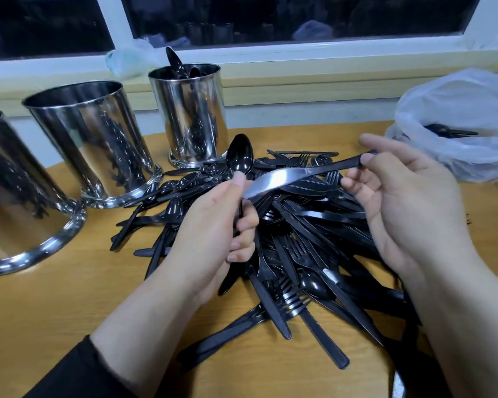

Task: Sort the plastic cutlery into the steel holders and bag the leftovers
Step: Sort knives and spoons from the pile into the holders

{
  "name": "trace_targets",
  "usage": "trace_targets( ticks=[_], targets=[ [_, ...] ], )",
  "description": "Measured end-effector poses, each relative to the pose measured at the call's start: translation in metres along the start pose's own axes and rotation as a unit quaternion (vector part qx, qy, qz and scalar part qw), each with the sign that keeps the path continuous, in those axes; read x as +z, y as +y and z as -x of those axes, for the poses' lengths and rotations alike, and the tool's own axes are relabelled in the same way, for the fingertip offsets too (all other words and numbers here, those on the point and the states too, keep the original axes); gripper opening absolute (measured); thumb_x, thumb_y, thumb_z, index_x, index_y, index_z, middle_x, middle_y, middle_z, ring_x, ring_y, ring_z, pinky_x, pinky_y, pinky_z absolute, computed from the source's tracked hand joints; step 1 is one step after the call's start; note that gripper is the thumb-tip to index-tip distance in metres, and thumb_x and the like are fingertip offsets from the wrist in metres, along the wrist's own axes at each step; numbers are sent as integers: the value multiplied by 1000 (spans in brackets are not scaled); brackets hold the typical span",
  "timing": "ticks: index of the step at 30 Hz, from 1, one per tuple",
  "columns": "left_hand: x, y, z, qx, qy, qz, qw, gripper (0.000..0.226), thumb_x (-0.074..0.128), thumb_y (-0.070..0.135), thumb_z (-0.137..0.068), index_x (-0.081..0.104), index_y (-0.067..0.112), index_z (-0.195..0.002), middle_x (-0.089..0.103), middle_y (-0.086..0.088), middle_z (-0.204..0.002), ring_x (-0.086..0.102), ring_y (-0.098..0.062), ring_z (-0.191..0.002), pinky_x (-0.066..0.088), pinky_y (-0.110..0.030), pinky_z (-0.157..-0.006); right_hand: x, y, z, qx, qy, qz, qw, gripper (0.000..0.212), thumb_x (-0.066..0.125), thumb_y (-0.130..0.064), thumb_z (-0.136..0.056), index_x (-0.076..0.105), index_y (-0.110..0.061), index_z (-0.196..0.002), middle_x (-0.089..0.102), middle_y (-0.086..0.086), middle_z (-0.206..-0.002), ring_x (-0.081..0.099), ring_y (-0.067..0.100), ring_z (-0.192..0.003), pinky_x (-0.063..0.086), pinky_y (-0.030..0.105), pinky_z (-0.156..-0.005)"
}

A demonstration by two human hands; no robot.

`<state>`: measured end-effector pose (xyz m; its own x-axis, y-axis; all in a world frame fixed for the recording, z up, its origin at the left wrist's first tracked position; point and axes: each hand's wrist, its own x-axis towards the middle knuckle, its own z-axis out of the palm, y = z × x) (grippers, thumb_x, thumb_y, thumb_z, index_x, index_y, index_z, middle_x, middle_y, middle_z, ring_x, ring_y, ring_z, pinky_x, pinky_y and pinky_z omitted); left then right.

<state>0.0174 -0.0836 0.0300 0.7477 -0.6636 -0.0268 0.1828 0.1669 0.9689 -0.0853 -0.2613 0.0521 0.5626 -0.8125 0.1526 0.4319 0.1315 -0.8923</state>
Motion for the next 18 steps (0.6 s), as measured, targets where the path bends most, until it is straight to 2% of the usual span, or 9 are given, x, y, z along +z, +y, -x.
trace_targets(
  ticks=[3,6,9,11,13,15,18],
  targets=[
    [4,5,1,13,-4,95,995,35,37,27,-110,67,9,-110,33,1,-64,20,-11,-50,14,-26,-44,3,2,4,48,-17,-45,998,12,59,6,-95,68,-2,-98,62,11,-83,69,21,-75,57,25,-73],
    [7,9,2,30,0,154,988,33,34,18,-105,63,10,-116,34,2,-66,22,-11,-52,17,-24,-44,5,2,8,63,-42,-39,996,11,64,6,-92,67,-5,-90,66,11,-81,73,24,-78,58,26,-74],
    [8,8,1,55,11,128,990,20,46,22,-107,56,7,-116,34,5,-68,25,-10,-53,24,-21,-43,7,5,15,70,-99,33,992,10,70,4,-88,71,-6,-87,71,10,-78,75,27,-80,59,26,-74],
    [9,8,0,71,29,103,992,24,57,31,-99,50,16,-117,33,6,-69,25,-9,-55,26,-19,-44,11,6,21,73,-141,74,985,11,72,3,-86,72,-7,-85,73,10,-77,75,27,-78,59,26,-73],
    [6,7,-2,78,34,87,993,25,61,33,-95,59,13,-111,33,5,-70,26,-9,-56,26,-19,-45,13,6,25,50,-179,150,971,10,74,2,-86,72,-9,-84,75,10,-76,74,26,-76,59,26,-72],
    [7,6,-2,82,22,87,993,16,60,30,-97,72,20,-93,34,3,-70,27,-9,-56,25,-20,-46,15,4,29,29,-228,237,944,9,76,-3,-86,72,-11,-85,76,8,-76,74,24,-74,61,30,-75],
    [9,5,0,72,16,85,994,19,61,28,-96,75,16,-94,38,3,-70,31,-9,-55,26,-20,-46,17,4,34,28,-284,273,919,9,78,-7,-85,71,-13,-84,74,5,-74,72,20,-70,60,29,-74]
  ],
)
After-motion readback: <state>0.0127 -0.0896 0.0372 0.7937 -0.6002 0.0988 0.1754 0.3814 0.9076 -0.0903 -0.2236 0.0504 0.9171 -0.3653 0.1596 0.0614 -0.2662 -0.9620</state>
